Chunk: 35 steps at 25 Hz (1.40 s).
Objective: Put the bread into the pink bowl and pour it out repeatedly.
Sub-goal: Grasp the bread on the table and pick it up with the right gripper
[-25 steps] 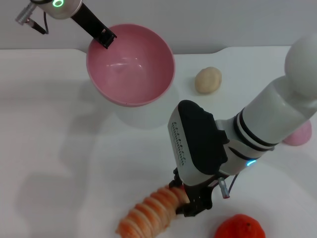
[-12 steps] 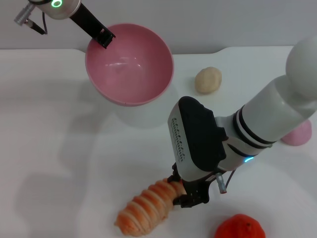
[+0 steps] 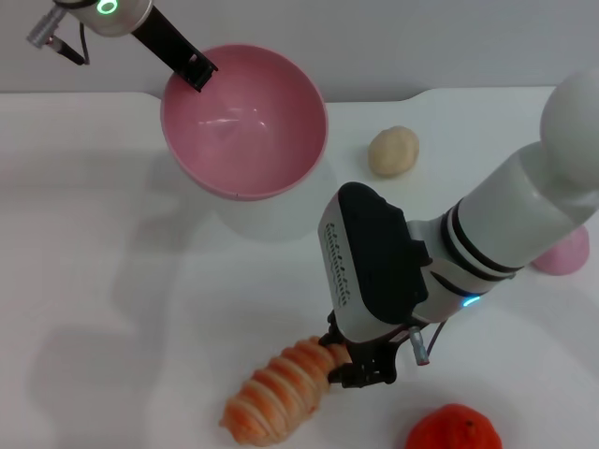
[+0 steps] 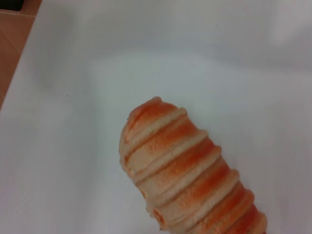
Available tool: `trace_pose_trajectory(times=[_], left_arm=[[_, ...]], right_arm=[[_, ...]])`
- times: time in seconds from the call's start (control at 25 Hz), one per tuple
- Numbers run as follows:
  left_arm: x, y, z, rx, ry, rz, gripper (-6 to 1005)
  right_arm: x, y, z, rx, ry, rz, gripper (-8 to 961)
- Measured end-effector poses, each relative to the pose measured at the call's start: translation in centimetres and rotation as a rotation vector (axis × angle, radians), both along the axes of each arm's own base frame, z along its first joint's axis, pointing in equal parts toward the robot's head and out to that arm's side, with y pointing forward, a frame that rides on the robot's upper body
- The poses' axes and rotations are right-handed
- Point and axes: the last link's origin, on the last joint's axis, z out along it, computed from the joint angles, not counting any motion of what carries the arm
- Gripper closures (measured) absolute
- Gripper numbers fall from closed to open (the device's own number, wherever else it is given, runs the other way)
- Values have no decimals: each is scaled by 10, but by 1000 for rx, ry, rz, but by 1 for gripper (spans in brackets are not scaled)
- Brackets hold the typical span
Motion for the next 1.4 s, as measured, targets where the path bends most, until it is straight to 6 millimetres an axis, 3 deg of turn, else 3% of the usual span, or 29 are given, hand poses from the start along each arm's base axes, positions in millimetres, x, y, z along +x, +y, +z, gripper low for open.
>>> trace_pose_trajectory(times=[1.04,1.4], left_arm=[[-4,0,0,8,-3,4,958],[-8,3,-1,15,-5,3,957]], right_arm=[[-6,-11,7,37,36,41,724],[-23,-20,23,95,151,126,739]])
